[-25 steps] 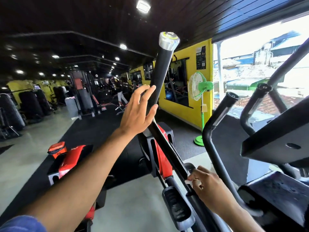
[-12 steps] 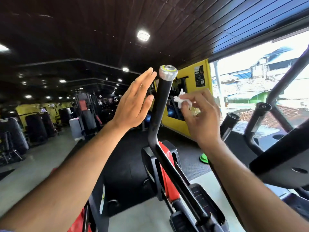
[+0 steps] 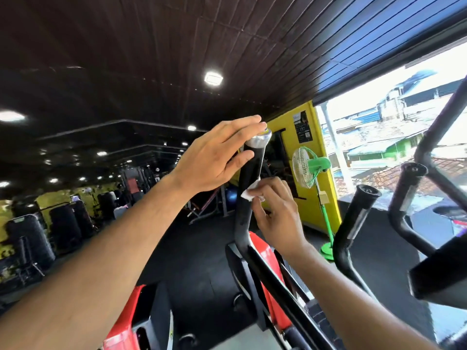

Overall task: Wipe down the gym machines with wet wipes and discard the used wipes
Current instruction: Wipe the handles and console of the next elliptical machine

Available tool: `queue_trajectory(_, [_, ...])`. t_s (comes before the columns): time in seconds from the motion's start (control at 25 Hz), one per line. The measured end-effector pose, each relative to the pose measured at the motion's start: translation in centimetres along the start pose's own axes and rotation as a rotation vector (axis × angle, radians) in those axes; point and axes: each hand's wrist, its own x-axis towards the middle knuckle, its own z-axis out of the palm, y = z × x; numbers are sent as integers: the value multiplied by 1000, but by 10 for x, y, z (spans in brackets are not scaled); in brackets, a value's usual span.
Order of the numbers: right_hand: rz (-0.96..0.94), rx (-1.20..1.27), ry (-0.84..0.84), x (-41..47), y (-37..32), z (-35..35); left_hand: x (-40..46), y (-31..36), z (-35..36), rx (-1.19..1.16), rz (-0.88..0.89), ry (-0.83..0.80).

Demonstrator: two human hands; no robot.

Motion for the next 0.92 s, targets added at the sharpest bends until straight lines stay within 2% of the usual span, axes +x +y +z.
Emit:
queue_trajectory(0.24, [322,115,-165,-53,15,23,-2,9,6,-102,-57,82])
queue_trajectory(0.28, [373,157,-161,-54,10,22,-2,11,6,-115,-70,87])
queue_trajectory(0.36, [445,251,-35,-40,-5,15,-3,13,5,-130,-91,92])
queue_trajectory(0.48, [449,322,272,14,-33,-6,-4,14,2,-129,-102,60])
queue_trajectory(0.56, [403,337,353,46,-39,-15,-2,14,-2,-143,-94,40])
queue_trajectory(0.8, [368,320,287,50,-31,-12,-2,11,-6,-198,-94,38])
queue_trajectory(0.92, [431,244,209,25,-19,-3,-3,12,-2,-172,-121,38])
